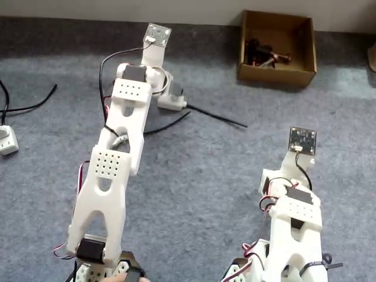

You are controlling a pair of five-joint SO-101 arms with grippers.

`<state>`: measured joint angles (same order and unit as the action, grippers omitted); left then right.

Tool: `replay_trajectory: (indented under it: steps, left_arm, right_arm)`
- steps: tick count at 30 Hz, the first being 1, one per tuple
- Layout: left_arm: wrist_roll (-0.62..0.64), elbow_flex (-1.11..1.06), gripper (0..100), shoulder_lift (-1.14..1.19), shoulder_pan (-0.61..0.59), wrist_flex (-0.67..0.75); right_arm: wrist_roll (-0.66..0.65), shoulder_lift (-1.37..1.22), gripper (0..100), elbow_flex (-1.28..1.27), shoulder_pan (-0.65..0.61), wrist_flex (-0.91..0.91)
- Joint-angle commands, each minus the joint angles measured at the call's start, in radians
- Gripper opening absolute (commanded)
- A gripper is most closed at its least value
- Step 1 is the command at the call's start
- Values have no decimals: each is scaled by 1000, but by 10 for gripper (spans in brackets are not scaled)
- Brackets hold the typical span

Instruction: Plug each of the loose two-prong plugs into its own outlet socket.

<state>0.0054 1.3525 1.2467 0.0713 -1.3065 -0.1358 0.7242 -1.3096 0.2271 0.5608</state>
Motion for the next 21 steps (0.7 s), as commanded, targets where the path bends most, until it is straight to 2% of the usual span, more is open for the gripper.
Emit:
replay_trajectory:
  steps: [1,5,12,21]
  left_arm:
    - [-2,22,322,-10,-7,-46]
    - [-3,44,320,-10,-12,-110]
    - [-5,163,319,-4,-5,-322]
    - [-81,160,319,-1,-10,-445]
  right_arm:
    - [-12,21,152,7,-8,-21]
    - [-12,21,152,7,-8,-22]
    - [-12,21,152,7,-8,-22]
    - [-12,21,152,7,-8,-22]
